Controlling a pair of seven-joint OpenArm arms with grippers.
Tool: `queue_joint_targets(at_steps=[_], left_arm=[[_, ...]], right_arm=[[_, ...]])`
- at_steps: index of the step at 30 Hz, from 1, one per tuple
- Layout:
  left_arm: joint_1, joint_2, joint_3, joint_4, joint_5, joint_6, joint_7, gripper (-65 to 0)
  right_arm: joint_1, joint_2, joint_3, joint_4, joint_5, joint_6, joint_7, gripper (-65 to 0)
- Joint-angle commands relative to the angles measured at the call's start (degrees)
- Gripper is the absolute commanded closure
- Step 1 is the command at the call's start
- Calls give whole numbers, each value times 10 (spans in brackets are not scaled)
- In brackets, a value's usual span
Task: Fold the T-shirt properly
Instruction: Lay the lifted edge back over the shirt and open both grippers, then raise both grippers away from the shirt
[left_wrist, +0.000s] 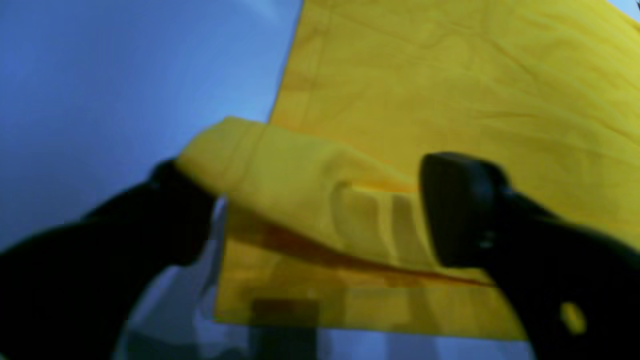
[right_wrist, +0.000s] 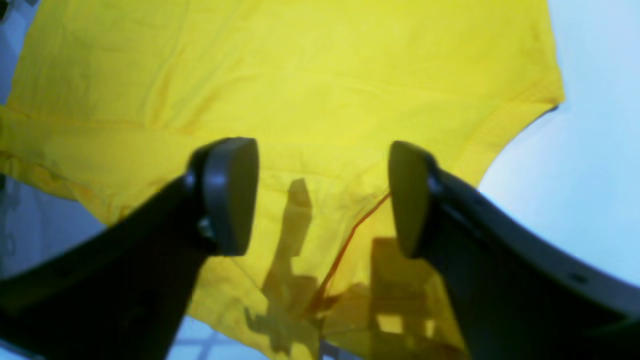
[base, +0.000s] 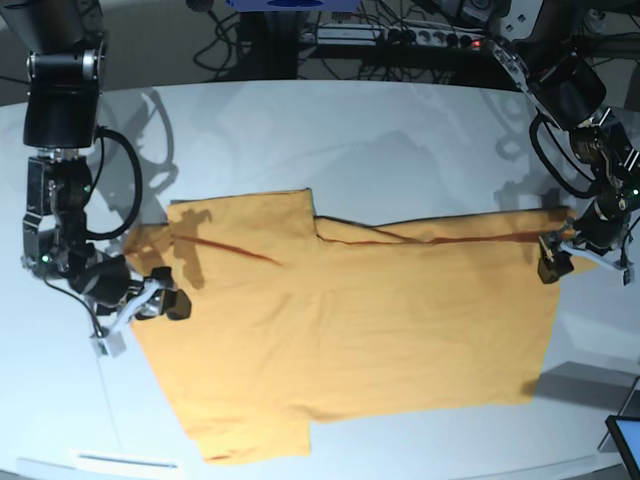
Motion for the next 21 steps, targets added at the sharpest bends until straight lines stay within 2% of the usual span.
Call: queue_joint_targets(at_steps=[1,5,10,15,17,21], left_arm=[[-12,-14,-2,12,-11,-3,-15,-650],[-1,-14,-2,32,-11,-3,-15,-650],[90,-7,-2,150,-12,-4,-16,-650],[191,1,-2,242,-11,-4,-17,-650],[217,6,-3,251,-11,-4,-21,-650],[267,8,-2,249,-11,-4,-72,-650]], right_arm=[[17,8,5,13,10,2,17,-414],[4,37,5,55,10,2,15,-414],[-65,63,9,171,10,-1,16,-412],[-139,57,10,211,11,-2,16,-412],[-153,42,10,207,12,-2,13,-412],[-182,25,10,207,12,-3,15,-412]])
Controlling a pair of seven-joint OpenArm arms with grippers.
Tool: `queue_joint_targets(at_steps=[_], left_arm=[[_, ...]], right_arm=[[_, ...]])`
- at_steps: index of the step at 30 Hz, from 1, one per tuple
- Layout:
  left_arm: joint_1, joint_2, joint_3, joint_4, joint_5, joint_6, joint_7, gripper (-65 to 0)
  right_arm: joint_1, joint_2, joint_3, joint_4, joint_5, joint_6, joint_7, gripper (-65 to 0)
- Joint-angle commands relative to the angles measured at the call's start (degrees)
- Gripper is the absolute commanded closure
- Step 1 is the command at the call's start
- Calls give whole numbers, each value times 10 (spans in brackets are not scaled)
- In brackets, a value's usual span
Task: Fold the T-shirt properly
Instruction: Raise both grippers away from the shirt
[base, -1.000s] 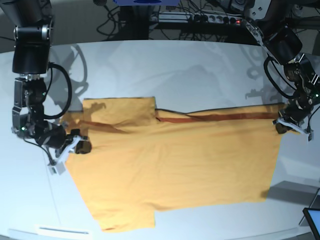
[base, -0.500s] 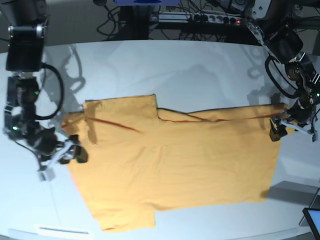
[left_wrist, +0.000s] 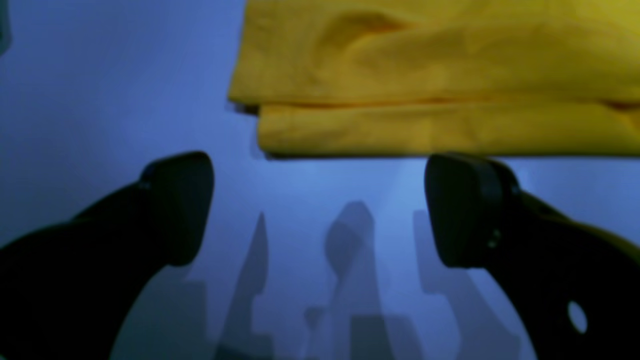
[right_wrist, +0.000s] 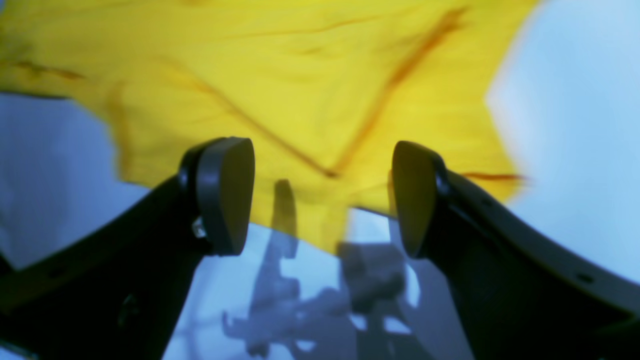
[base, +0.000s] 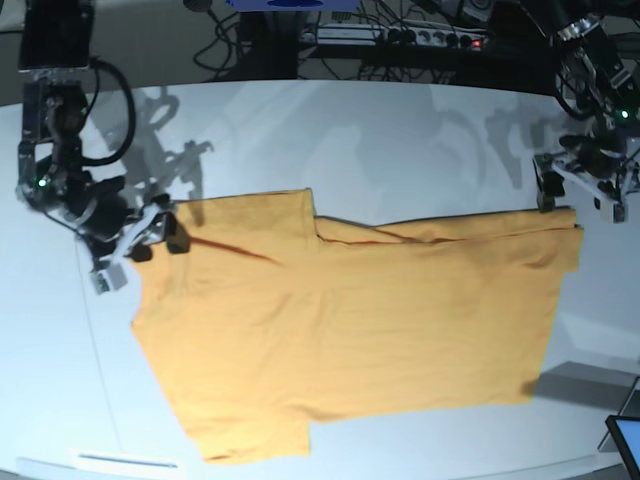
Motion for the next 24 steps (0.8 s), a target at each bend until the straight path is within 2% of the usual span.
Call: queue_joint_targets(at_steps=[1,4,8,13,24], left_arm=[[6,-11,-4,9,-4,-2,-13,-650],[27,-3,-4,13,-4,-2,-14,-650],[46,-1,-4,12,-4,-2,-14,-650],[48,-1,-4,12,-4,-2,-14,-650],[49,0,-4,13,-4,-2,-14,-650]], right_arm=[[3,7,4,10,5,3,11,-412],[-15,-4,5,10,5,3,9,-412],[-32,-4,5,10,5,3,10,-412],[-57,-6,47,10,5,3,7,-412],[-59,-6,51,-41,8,7,12,-412]])
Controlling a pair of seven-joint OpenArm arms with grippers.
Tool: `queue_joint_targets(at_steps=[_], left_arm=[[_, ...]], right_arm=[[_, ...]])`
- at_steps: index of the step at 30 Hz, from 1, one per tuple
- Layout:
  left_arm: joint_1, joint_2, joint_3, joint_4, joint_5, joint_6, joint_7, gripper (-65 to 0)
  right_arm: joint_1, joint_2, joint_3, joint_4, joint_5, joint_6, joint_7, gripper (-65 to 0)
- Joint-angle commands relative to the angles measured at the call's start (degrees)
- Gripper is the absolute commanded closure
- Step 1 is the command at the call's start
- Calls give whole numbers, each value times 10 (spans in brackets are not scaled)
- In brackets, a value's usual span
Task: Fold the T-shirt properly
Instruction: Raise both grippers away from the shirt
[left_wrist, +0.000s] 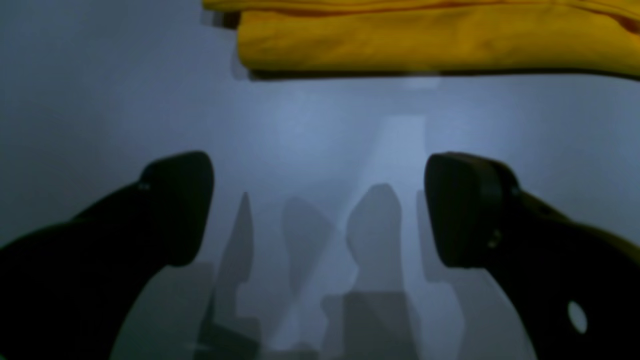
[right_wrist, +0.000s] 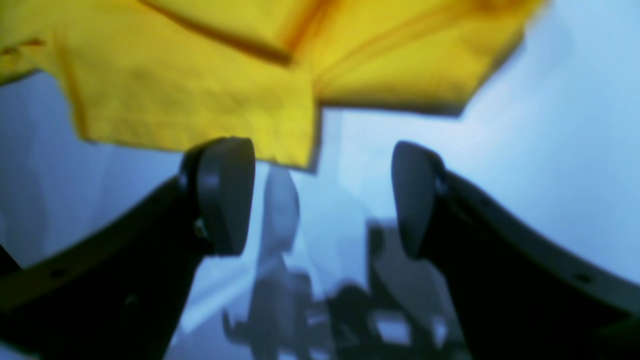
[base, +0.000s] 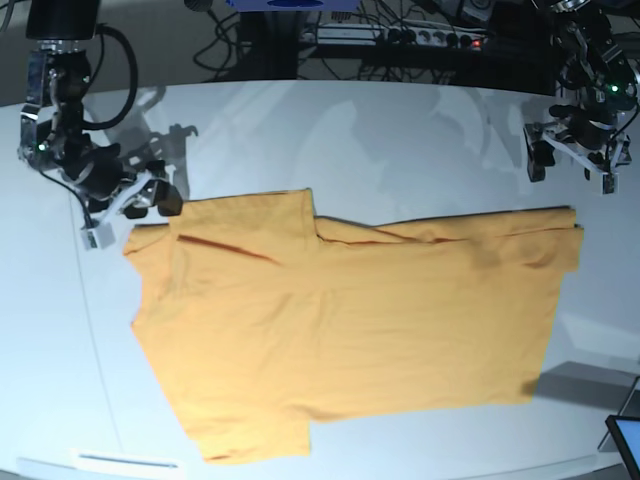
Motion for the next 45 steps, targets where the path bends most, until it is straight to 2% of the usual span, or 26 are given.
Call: queue_joint_targets(at_steps=[1,5,8,16,18,23,26,34,43,45], left_arm=[[-1,-11,-4,12,-5,-1,-12,-650],[6,-12,-5,12,-5,-1,-12,-650],[8,-12,-5,12,-5,-1,-12,-650],[9,-14,-7,12,-5,-1,-12,-650],[10,-14,-7,12,-5,-1,-12,-650],[10,-15,-8,12,-5,-1,-12,-650],[9,-15,-7,12,-5,-1,-12,-650],[9,-15,-8,12,-5,-1,-12,-650],[10,-15,-8,10,-5,-1,-12,-650],[10,-15,-8,10,-5,-1,-12,-650]], right_arm=[[6,6,1,0,-1,0,-3,-412],[7,5,1,-6,-1,0,-3,-412],[7,-13,3,-6,-1,0,-4,-412],[7,-28,-2,-4,-1,0,-9,-408],[8,-28,-2,-4,-1,0,-9,-360],[15,-28,-3,-5,-1,0,-25,-133],[22,-29,-3,-5,-1,0,-33,-52],[22,-29,-3,-2,-1,0,-34,-4],[21,-28,-3,38,-1,0,-36,-3],[22,-28,-2,65,-1,0,-55,-3]])
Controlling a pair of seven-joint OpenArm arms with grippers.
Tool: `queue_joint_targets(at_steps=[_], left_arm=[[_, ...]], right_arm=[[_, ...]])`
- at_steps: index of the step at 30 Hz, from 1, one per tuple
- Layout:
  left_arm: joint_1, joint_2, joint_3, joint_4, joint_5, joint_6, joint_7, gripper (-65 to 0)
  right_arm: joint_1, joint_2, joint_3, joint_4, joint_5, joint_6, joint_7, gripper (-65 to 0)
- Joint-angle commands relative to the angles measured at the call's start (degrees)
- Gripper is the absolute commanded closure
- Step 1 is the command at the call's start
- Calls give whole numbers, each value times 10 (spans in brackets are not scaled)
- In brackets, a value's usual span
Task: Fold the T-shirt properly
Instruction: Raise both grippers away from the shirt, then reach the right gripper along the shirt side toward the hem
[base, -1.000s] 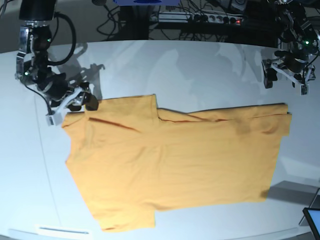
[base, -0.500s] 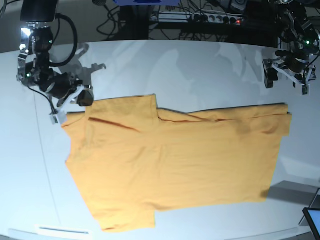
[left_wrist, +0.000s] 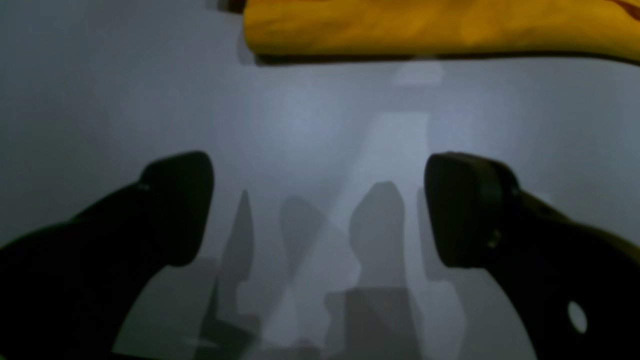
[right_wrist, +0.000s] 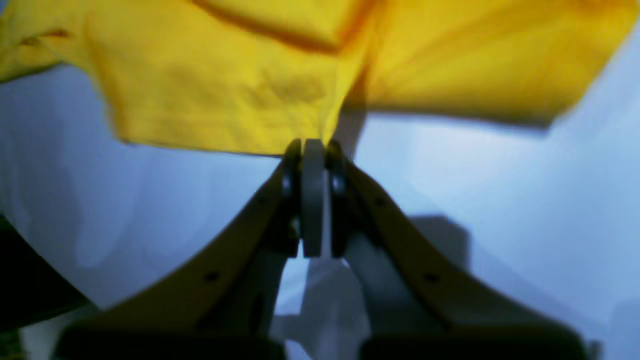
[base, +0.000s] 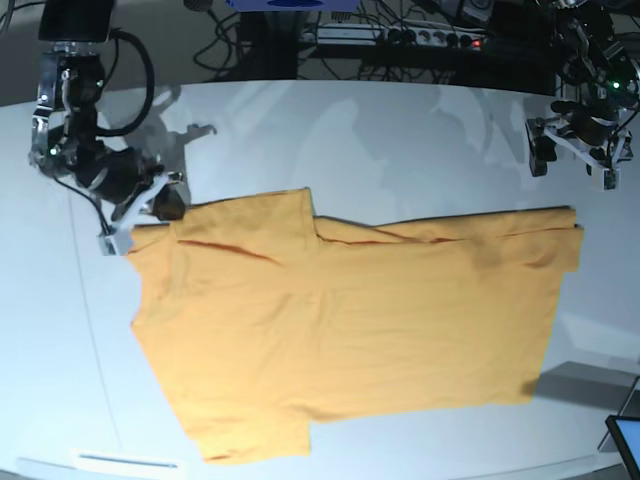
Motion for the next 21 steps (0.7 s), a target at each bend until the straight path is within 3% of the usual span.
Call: queue_joint_targets(at_steps=[1,11,21], left_arm=[[-1,-11,-5,10,-5,-2,-12,-650],[-2,-9,-3,8,-5,-2,-12,-650],[-1,-9,-3,8,-5,-2,-12,-650]], right_arm=[[8,7,5,21,9,1,-4,-3],[67,4,2,39,9,-1,-56,-3],[162,-23,2,37,9,-2,-110,-3]])
